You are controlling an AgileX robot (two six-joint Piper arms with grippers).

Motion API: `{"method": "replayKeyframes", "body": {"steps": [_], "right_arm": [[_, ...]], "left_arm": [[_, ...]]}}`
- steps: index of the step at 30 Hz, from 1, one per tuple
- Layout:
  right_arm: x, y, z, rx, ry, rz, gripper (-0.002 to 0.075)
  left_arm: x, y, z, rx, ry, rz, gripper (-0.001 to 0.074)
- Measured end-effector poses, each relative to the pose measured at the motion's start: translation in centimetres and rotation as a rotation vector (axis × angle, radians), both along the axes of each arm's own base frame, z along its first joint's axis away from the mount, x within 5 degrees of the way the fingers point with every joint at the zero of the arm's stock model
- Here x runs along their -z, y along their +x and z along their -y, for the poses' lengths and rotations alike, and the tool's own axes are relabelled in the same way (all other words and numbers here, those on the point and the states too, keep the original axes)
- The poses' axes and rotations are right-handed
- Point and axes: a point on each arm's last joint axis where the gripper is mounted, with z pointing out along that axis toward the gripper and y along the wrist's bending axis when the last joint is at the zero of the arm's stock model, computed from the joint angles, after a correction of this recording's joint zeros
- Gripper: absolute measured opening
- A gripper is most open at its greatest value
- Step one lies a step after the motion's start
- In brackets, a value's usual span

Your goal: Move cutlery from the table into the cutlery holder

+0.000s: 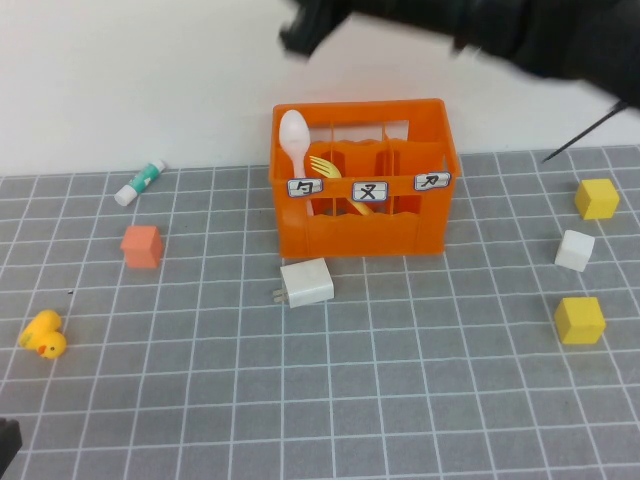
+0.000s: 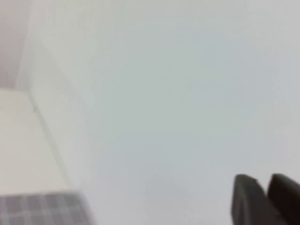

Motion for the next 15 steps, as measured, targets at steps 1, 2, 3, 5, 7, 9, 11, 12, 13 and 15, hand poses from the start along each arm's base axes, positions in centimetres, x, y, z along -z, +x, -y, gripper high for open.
{"method": "replayKeyframes", "body": {"steps": [1, 2, 3, 5, 7, 9, 11, 12, 13, 15], "right_arm": [[-1.8, -1.0, 0.5, 0.000, -0.002, 0.048, 0.0077], [-3.5, -2.0, 1.1, 0.000, -0.011, 0.096, 0.0050], [-5.1, -3.0, 1.7, 0.007, -0.028, 0.146, 0.0034], [-7.8, -4.9, 3.0, 0.044, -0.079, 0.238, 0.0015], [-9.8, -6.3, 4.3, 0.105, -0.130, 0.292, 0.0009], [-11.3, -7.5, 5.6, 0.176, -0.211, 0.356, 0.0006], [-12.2, -8.4, 7.0, 0.248, -0.308, 0.381, 0.0004], [-12.5, -8.8, 7.7, 0.283, -0.368, 0.384, 0.0004], [-12.6, -9.0, 8.5, 0.324, -0.446, 0.396, 0.0003], [-12.2, -9.1, 10.3, 0.416, -0.597, 0.332, 0.0002]], "left_arm": [[-0.1, 0.0, 0.1, 0.004, -0.006, 0.006, 0.0000], [-0.1, 0.0, 0.1, 0.008, -0.014, 0.011, 0.0000], [-0.2, 0.0, 0.2, 0.013, -0.024, 0.019, 0.0000], [-0.3, 0.1, 0.3, 0.020, -0.033, 0.032, 0.0000], [-0.4, 0.1, 0.3, 0.023, -0.039, 0.035, 0.0000], [-0.4, 0.1, 0.3, 0.024, -0.039, 0.037, 0.0000], [-0.4, 0.1, 0.3, 0.024, -0.040, 0.037, 0.0000], [-0.4, 0.1, 0.3, 0.024, -0.040, 0.039, 0.0000], [-0.4, 0.1, 0.3, 0.025, -0.041, 0.040, 0.0000], [-0.5, 0.1, 0.4, 0.028, -0.047, 0.045, 0.0000]]}}
